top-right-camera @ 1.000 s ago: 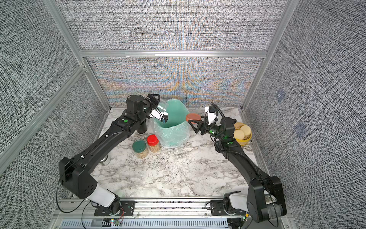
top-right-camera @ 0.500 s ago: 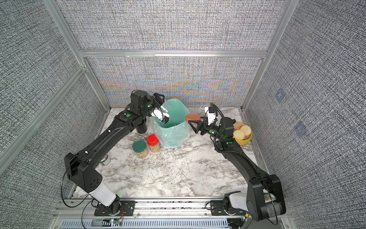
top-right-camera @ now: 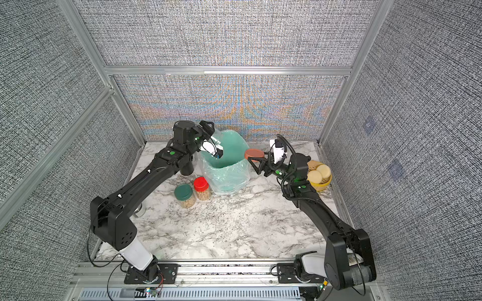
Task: Empty moldy peanuts from jars
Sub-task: Place the lid at the center of the board.
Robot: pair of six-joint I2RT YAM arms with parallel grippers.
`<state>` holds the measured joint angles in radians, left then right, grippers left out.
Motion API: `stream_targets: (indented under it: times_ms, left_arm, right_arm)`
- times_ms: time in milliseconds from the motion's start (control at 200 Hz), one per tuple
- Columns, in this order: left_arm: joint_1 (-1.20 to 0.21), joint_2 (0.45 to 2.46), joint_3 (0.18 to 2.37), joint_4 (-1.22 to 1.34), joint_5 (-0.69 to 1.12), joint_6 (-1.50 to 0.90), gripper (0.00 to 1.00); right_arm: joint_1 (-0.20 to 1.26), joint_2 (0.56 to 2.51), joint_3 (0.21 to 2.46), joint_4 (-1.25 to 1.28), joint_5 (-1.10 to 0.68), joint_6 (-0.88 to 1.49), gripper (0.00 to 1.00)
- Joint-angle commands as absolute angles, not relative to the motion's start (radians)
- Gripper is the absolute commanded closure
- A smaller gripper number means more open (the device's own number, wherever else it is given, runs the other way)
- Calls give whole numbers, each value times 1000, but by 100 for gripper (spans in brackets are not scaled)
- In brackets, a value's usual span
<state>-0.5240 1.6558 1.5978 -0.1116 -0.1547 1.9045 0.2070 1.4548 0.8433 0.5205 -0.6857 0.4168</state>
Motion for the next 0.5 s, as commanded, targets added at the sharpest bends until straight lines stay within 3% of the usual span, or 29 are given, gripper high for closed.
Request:
stream_targets:
  times_ms: [0, 120, 260, 390, 495]
  left_arm:
    - [-525, 1581, 1586, -73, -154, 1515, 100]
    - [-525, 1485, 1602, -150, -87, 1181, 100]
    - [-522, 1341, 1558, -258, 156, 883, 100]
    - [-519, 1240, 1461, -318, 380, 712, 100]
    - [-518, 1166, 1341, -274, 468, 587, 100]
  right_arm:
    - [209, 1452, 847, 559, -684, 417, 36]
    - [209, 1436, 841, 585, -680, 422, 36]
    - [218, 1402, 811, 709, -704, 452, 35]
    - [227, 1356, 758, 848, -733, 480, 36]
    - [227, 1324, 761, 819, -748, 453, 35]
